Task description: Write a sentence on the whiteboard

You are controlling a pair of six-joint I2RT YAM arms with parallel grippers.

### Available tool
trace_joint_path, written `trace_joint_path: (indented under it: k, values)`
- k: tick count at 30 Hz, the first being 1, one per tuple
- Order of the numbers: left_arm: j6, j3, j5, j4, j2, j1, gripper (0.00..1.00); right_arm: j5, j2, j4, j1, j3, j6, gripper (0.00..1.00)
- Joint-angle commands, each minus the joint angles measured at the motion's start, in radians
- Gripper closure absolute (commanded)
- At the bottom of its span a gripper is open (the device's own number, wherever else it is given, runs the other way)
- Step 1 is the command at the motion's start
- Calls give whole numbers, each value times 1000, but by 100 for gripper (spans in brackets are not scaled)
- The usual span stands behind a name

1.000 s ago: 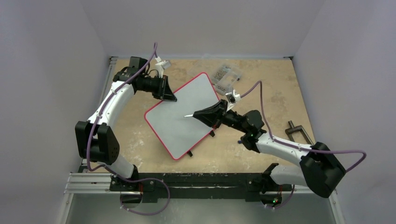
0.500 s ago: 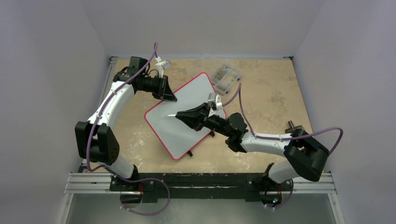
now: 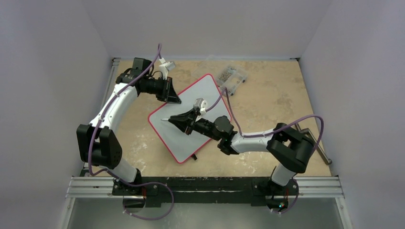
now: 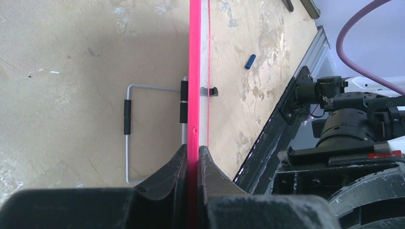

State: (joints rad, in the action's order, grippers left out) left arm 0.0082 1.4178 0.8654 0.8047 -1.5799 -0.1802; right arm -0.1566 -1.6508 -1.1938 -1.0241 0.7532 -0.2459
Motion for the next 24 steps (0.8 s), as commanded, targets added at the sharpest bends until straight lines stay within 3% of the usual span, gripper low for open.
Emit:
trace_joint_path:
  k: [1,24]
  values:
    - [27,18,-63,14,19,-27,100,36,-13,-52,-14,66,43,100]
    - [27,22,-64,17,13,-31,100,82,-74,-12,-24,115,49,100]
